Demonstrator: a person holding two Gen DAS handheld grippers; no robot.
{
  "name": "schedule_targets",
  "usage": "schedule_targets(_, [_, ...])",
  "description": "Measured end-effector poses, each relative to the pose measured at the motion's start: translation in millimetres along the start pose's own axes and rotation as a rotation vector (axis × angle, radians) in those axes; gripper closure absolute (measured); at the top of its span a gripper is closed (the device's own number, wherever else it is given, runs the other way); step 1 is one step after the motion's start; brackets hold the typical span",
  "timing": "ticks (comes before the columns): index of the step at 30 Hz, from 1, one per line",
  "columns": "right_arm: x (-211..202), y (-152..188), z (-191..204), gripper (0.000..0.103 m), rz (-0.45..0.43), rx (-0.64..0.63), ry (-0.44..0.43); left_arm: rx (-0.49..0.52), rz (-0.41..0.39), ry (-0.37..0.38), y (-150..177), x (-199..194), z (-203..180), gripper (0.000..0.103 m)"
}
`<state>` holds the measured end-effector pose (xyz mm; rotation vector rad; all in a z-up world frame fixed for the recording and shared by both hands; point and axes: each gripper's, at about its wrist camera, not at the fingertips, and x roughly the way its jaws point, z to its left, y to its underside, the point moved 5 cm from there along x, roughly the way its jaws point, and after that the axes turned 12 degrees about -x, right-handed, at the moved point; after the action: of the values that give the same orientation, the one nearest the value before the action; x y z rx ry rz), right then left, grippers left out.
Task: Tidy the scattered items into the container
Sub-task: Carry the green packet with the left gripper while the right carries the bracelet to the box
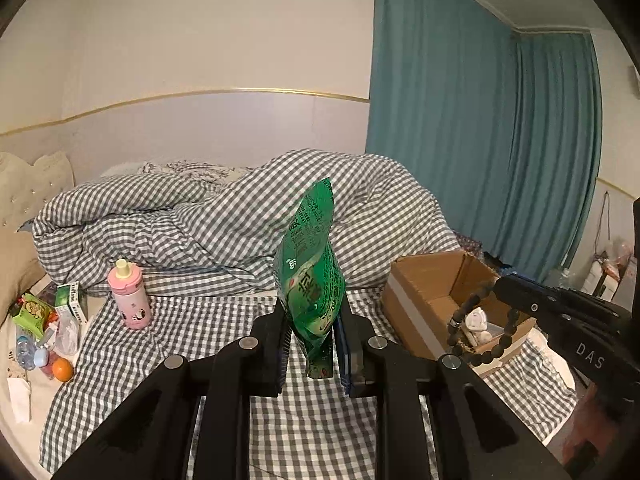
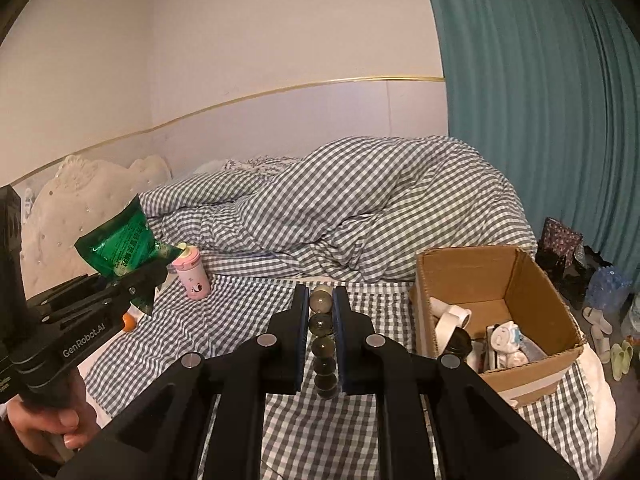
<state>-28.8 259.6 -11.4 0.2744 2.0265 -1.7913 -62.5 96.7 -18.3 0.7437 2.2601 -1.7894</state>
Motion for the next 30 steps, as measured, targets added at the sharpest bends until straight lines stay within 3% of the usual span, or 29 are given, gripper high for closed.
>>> schedule_targets(30, [-55,24,-143,0.092,0.027,0.110,0.221,0.098,0.123,0.235,21,61,-156,0.083])
